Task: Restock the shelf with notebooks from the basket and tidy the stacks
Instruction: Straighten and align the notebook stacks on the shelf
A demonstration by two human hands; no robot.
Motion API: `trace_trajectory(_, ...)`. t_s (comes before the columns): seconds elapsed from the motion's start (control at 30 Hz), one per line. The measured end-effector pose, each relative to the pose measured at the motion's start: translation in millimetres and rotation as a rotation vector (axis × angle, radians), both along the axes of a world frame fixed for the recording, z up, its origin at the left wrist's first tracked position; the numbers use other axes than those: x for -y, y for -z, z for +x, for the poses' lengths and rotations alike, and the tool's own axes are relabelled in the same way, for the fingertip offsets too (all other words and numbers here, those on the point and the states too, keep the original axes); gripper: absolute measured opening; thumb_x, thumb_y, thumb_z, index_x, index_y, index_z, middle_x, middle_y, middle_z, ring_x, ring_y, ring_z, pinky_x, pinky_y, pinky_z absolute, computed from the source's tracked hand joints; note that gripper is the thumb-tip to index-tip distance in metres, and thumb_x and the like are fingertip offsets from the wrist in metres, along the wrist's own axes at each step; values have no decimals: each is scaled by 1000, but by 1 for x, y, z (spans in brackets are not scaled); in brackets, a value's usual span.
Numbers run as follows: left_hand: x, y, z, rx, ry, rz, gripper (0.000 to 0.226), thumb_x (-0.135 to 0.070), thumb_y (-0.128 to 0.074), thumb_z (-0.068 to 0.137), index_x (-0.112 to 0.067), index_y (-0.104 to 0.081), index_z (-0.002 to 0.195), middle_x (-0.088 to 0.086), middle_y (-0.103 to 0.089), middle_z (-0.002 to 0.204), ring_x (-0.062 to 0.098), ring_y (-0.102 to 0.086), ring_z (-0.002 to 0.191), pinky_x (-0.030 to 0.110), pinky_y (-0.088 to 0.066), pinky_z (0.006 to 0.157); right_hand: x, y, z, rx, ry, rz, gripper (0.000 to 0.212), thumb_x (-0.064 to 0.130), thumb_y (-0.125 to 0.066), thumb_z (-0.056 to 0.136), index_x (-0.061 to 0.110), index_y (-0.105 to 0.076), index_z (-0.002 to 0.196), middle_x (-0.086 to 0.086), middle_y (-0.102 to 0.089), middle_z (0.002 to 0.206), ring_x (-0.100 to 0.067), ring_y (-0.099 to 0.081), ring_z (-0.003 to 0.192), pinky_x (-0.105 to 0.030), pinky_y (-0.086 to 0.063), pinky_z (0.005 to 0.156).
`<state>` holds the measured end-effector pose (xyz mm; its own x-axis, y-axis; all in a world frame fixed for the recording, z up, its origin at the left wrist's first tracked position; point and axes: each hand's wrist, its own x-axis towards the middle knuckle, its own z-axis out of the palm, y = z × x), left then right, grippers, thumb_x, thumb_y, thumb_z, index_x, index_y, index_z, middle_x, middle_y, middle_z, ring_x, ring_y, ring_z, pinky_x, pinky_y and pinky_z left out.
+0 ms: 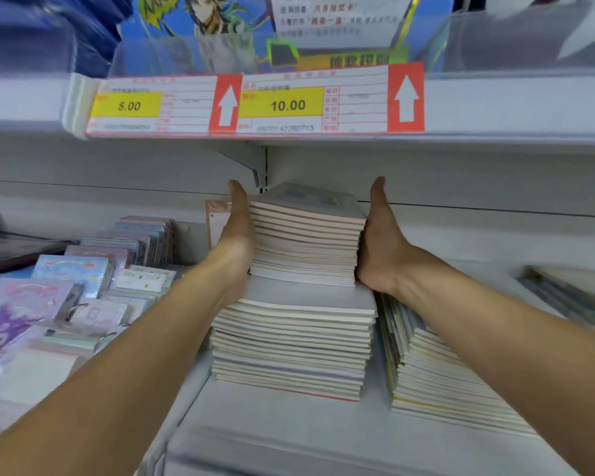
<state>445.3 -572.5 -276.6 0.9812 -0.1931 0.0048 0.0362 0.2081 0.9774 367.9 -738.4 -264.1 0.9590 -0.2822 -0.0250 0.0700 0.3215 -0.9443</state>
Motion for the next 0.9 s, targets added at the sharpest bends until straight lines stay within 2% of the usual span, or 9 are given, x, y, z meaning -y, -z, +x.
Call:
trace_trajectory(0.1, -1, -12, -5, 46, 157, -5, 109, -99, -20, 60, -24, -65, 125, 7, -70, 119, 28, -66, 110, 45, -47, 101, 1, -1, 2, 9, 61, 58, 97, 95, -25, 72, 24, -72, 117, -9, -76, 103, -29, -70, 99, -39, -55, 86)
trace_trajectory(0.17, -3, -17, -2, 67, 235, -15, 113, -100, -19, 60, -21, -64, 128, 9, -68, 123, 28, -64, 113, 45, -47, 101, 3, -2, 5, 9, 86, 60, 97, 95, -25, 72, 24, -71, 120, -9, -76, 104, -30, -70, 100, -40, -55, 87)
trace_trajectory(0.23, 3, -18, 3, 27, 221, -28, 125, -104, -24, 50, -26, -43, 146, 7, -47, 148, 29, -48, 133, 49, -36, 110, 2, -1, 8, 9, 95, 47, 97, 95, -24, 72, 24, -71, 120, -11, -75, 106, -31, -70, 101, -43, -55, 90)
trace_trajectory(0.33, 13, -15, 2, 119, 39, -66, 98, -90, -18, 76, -32, -16, 154, -4, -25, 156, 23, -25, 145, 42, -18, 119, 0, -1, 13, -3, 119, 15, 97, 96, -25, 70, 26, -71, 119, -9, -76, 101, -30, -71, 98, -46, -54, 93)
trace_trajectory(0.47, 11, -11, 1, 77, 58, -71, 131, -107, -27, 34, -45, -23, 150, -4, -36, 154, 24, -40, 138, 49, -28, 115, -5, -2, 13, -21, 146, -41, 99, 97, -22, 69, 29, -68, 123, -7, -76, 100, -30, -71, 99, -48, -54, 95)
trace_trajectory(0.6, 6, -10, -5, 179, -58, -63, 123, -104, -18, 41, -42, -36, 146, -7, -34, 156, 23, -33, 142, 52, -17, 118, -11, -8, -5, 32, 139, -19, 86, 90, -18, 79, 28, -68, 113, 1, -77, 95, -24, -69, 97, -35, -55, 84)
trace_trajectory(0.73, 13, -3, -28, 640, -197, 242, 88, -82, -24, 78, -34, -29, 151, -9, -27, 158, 11, -26, 144, 29, -17, 117, -21, -4, -13, 120, 155, -43, 97, 92, -18, 77, 35, -26, 155, 16, -32, 157, -16, -36, 143, -43, -22, 120)
trace_trajectory(0.8, 16, 7, -32, 816, -206, 389, 91, -73, -44, 76, -27, -23, 152, -7, -27, 156, 7, -29, 139, 17, -23, 104, -25, -1, -10, 135, 181, 28, 100, 93, -26, 75, 30, -34, 152, 11, -45, 150, -18, -49, 133, -44, -34, 115)
trace_trajectory(0.9, 13, 9, -26, 831, -208, 520, 108, -64, -73, 67, -24, -19, 151, -5, -26, 149, 8, -34, 133, 16, -27, 98, -27, -7, -18, 140, 196, 69, 77, 87, -29, 81, 29, -52, 127, 5, -71, 104, -18, -69, 97, -34, -53, 79)
